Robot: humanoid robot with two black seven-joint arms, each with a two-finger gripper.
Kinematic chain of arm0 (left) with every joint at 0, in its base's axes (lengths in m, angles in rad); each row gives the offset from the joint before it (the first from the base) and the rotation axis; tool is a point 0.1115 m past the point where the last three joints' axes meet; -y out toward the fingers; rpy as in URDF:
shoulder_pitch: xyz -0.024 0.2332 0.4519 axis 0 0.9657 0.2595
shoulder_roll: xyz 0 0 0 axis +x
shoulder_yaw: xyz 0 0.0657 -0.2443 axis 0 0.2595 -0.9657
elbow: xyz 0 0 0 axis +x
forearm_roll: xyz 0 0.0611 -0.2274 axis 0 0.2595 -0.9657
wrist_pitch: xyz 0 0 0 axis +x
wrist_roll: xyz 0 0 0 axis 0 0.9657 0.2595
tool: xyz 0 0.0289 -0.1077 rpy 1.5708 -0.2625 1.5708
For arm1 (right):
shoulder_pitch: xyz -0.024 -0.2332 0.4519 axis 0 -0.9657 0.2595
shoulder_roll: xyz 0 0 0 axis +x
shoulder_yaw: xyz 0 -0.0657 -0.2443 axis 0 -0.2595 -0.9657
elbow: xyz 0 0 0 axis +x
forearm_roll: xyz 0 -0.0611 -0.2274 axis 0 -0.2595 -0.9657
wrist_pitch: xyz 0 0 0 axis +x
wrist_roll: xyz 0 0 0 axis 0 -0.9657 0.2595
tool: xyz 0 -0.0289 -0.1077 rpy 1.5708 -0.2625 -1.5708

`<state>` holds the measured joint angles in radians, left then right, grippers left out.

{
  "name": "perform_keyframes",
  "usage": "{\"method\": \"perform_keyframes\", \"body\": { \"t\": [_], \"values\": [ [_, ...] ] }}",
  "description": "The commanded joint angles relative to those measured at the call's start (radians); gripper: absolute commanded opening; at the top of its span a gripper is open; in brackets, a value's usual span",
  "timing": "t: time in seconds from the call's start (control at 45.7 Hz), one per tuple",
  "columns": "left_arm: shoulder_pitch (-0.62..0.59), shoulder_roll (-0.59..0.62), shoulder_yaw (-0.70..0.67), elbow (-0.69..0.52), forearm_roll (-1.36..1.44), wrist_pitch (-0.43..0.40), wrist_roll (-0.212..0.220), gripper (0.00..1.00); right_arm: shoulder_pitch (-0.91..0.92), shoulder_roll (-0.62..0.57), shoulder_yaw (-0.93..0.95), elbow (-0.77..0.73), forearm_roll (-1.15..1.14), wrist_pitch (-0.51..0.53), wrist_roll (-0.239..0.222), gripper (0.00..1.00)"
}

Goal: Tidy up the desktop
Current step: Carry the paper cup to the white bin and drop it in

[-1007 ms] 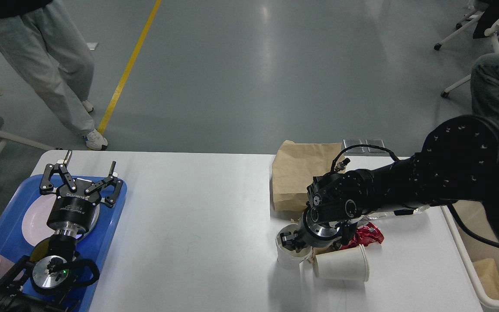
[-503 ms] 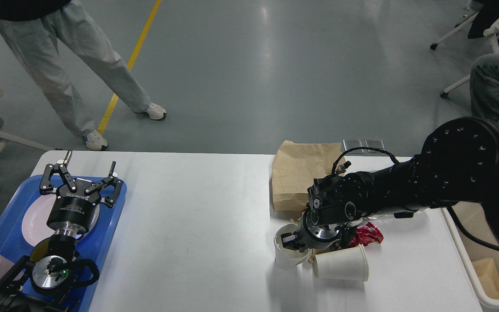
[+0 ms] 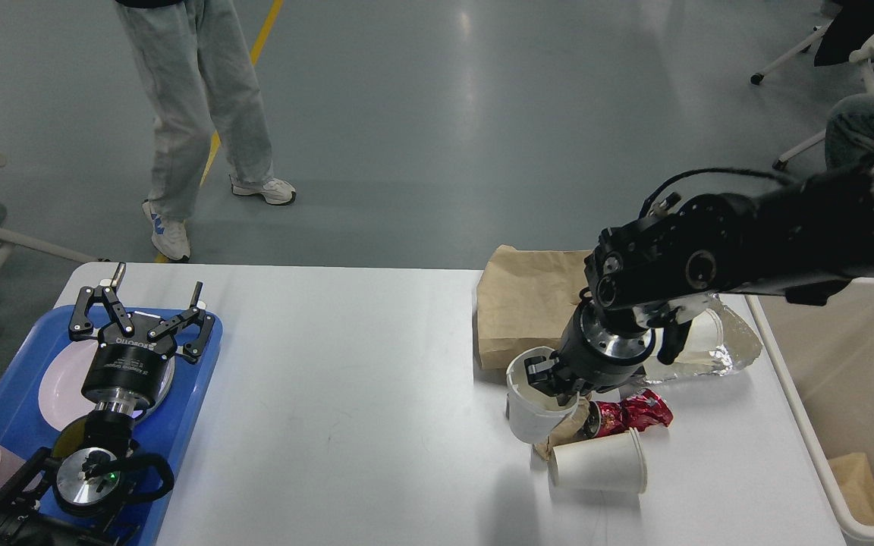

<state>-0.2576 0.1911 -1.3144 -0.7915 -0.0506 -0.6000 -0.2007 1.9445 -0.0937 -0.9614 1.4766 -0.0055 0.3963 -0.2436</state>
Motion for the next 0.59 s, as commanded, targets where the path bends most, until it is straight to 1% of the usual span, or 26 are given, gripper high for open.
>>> {"method": "perform_keyframes", "body": {
  "t": [0.0,0.153,0.263,0.438,0.569],
  "values": [
    [0.0,0.001,0.001,0.0,0.0,0.0,0.0,0.96,0.137,-0.086,-0.075,0.079,0.001,0.07,0.001,0.0],
    [0.0,0.001,0.001,0.0,0.0,0.0,0.0,0.96,0.303,-0.165,-0.189,0.154,0.001,0.194,0.024,0.0],
    [-0.002,0.001,0.001,0.0,0.0,0.0,0.0,0.96,0.386,-0.215,-0.25,0.166,0.001,0.263,0.072,0.0],
    [0.0,0.001,0.001,0.0,0.0,0.0,0.0,0.96,0.436,-0.216,-0.353,0.165,0.001,0.283,0.141,0.0],
    [0.0,0.001,0.001,0.0,0.0,0.0,0.0,0.96,0.436,-0.225,-0.395,0.157,0.001,0.273,0.145,0.0]
  ]
}}
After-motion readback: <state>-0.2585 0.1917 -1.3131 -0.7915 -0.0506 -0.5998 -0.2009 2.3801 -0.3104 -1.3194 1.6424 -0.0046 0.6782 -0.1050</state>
